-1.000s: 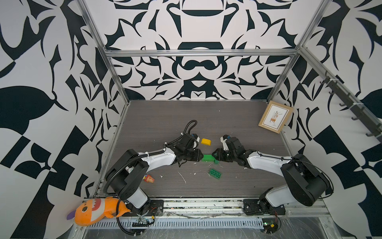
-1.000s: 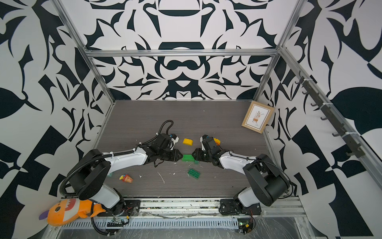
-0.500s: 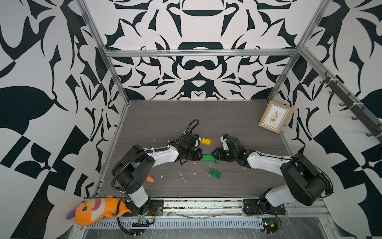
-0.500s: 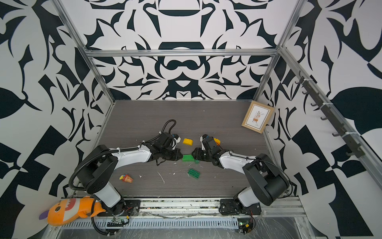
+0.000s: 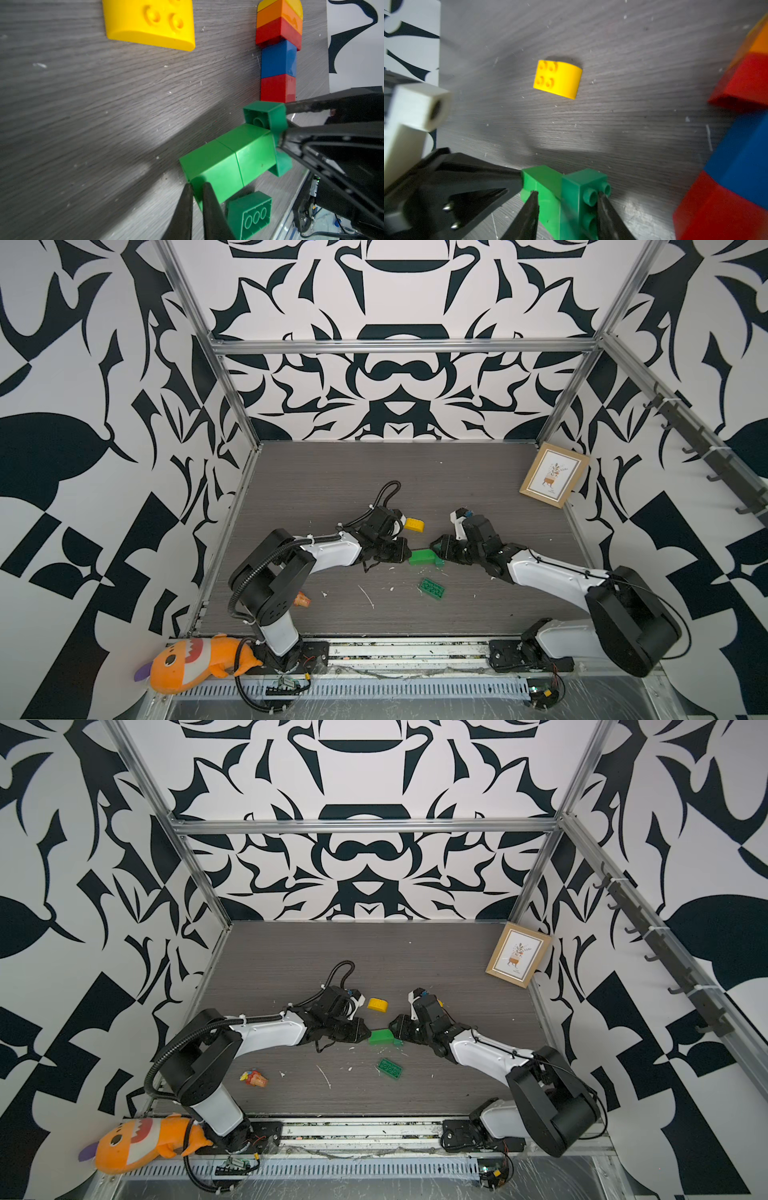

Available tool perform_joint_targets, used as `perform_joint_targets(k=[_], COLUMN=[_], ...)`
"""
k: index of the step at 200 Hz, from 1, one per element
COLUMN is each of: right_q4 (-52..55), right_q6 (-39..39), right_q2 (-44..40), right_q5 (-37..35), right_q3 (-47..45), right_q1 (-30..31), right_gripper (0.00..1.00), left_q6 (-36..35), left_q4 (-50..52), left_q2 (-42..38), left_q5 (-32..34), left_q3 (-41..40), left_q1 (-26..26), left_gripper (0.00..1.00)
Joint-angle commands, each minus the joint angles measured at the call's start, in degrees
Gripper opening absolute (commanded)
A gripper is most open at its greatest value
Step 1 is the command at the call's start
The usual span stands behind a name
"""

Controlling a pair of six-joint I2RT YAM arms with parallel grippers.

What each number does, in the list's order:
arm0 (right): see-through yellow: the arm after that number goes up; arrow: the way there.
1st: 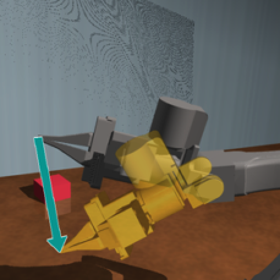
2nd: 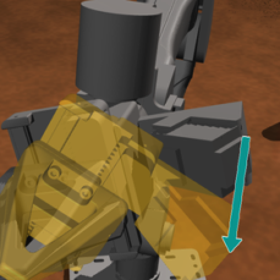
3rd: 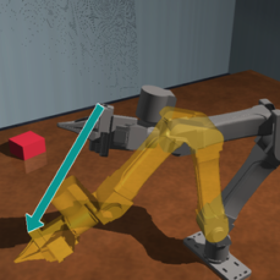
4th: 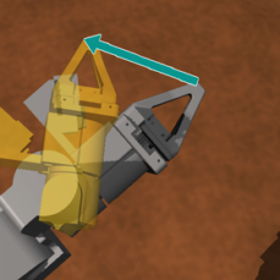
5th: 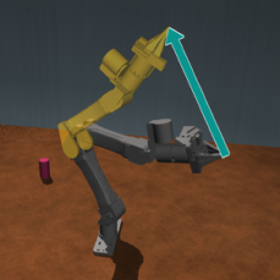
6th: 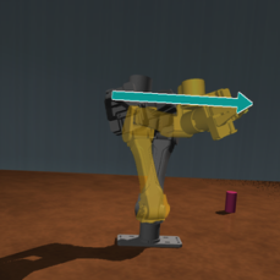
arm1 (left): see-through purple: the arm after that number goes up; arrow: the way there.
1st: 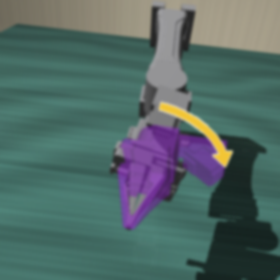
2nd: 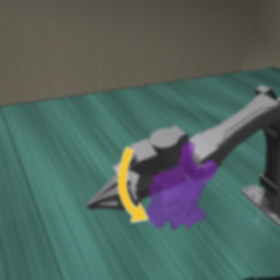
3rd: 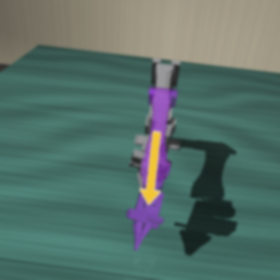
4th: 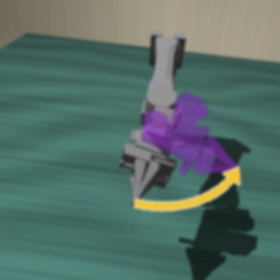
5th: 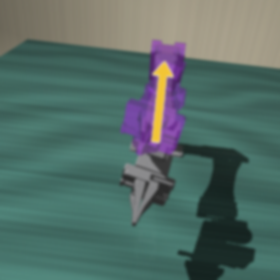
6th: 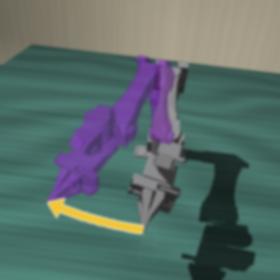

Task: Assemble an ice cream with lego
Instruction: Adjust the lego brick at the center of the board.

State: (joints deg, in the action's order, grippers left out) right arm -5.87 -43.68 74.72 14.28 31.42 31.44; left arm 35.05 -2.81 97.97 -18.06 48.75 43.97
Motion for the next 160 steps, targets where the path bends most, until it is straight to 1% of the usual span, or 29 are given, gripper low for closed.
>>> perform_joint_targets(k=[1,36,94,120,139,160], right_q4=[-1.0,1.1,1.4,3.9,6.2,7.9], right_q6=[-1.3,-1.2,-1.3,-0.4,0.5,1.5], right_q2=[-3.7,-5.6,-2.7,-2.6,-3.2,-3.7], right_q5=[4.1,3.8,3.1,1.1,-0.7,-1.6], right_q3=[2.0,3.5,6.7,8.4,9.1,10.4], right_q1=[1.0,1.6,5.1,7.0,7.3,7.4], right_gripper=[0.46,0.46,0.46,0.46,0.48,0.49], left_q6=[1.0,1.3,1.4,1.7,1.3,0.8], left_q4=[-4.4,-6.4,-7.4,-8.3,-8.3,-8.1], left_q2=[1.9,3.5,2.8,1.8,0.8,0.0], left_q5=[-2.8,-4.0,-2.8,-1.5,-0.8,-0.4], left_q3=[-0.8,-0.4,-3.6,-5.6,-6.1,-6.1], left_q1=[1.4,1.5,1.4,1.4,1.4,1.4], left_gripper=[0.16,0.17,0.18,0.23,0.27,0.28])
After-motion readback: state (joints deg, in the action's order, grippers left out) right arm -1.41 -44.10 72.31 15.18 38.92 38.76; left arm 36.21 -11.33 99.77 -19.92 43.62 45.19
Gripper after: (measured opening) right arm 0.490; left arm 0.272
